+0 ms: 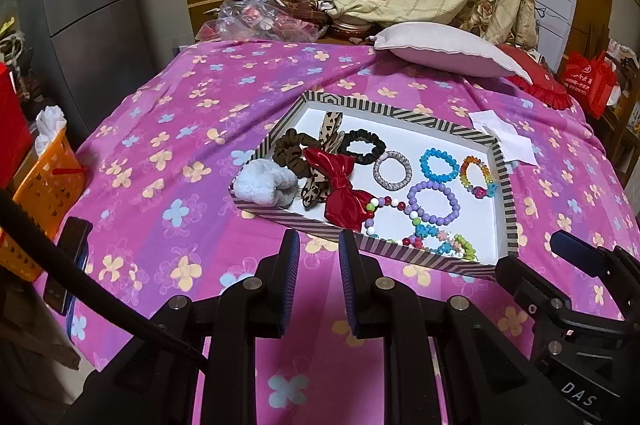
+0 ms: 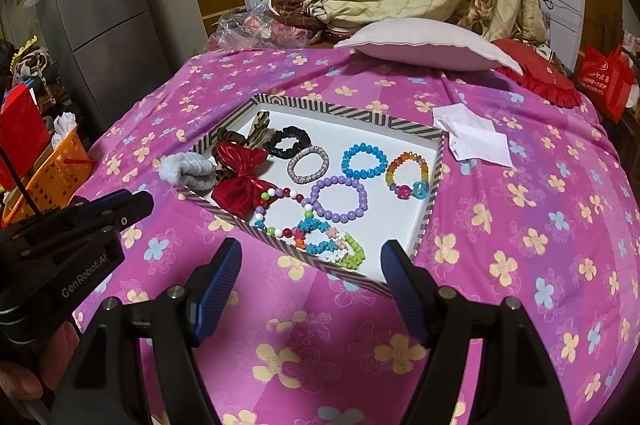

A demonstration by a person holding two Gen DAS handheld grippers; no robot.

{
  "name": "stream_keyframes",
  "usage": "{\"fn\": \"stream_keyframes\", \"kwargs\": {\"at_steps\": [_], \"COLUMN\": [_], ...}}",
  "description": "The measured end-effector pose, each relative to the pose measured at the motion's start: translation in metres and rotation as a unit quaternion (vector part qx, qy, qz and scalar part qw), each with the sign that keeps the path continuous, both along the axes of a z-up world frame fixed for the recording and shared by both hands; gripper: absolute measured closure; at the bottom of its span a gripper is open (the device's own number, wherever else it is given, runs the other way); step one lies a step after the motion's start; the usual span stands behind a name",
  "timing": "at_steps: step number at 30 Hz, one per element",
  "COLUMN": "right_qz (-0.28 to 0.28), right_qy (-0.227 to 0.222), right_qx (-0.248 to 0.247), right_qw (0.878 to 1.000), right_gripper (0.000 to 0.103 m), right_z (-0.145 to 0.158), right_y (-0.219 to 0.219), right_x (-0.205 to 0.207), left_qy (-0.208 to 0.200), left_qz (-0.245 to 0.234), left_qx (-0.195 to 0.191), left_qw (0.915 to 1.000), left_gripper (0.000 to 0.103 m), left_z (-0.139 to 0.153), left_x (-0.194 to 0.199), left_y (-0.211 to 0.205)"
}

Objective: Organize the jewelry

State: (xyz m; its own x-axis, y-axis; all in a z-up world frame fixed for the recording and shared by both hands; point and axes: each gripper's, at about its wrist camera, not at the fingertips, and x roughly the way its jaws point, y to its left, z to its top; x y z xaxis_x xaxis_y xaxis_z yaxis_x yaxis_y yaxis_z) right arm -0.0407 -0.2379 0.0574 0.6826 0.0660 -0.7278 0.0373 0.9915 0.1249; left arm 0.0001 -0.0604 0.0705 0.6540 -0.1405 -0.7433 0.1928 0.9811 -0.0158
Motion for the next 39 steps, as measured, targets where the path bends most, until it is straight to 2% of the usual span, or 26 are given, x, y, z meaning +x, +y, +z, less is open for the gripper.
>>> {"fn": "stream_keyframes", "kwargs": {"at_steps": [39], "right_qz": [0.006], "right_qy": [0.014], "right_qx": [0.001], "right_qw": [1.0], "right_gripper": [0.026], "right_z": [-0.008], "right_y": [0.0], "right_x": [0.005], "left_qy": [0.005], "left_qz": [-0.007], "left_qx": [0.014], "left_qw": [0.9999], "left_gripper": [0.062], "left_z": [-0.011], "left_x": [0.004], "left_y": [-0.004]}}
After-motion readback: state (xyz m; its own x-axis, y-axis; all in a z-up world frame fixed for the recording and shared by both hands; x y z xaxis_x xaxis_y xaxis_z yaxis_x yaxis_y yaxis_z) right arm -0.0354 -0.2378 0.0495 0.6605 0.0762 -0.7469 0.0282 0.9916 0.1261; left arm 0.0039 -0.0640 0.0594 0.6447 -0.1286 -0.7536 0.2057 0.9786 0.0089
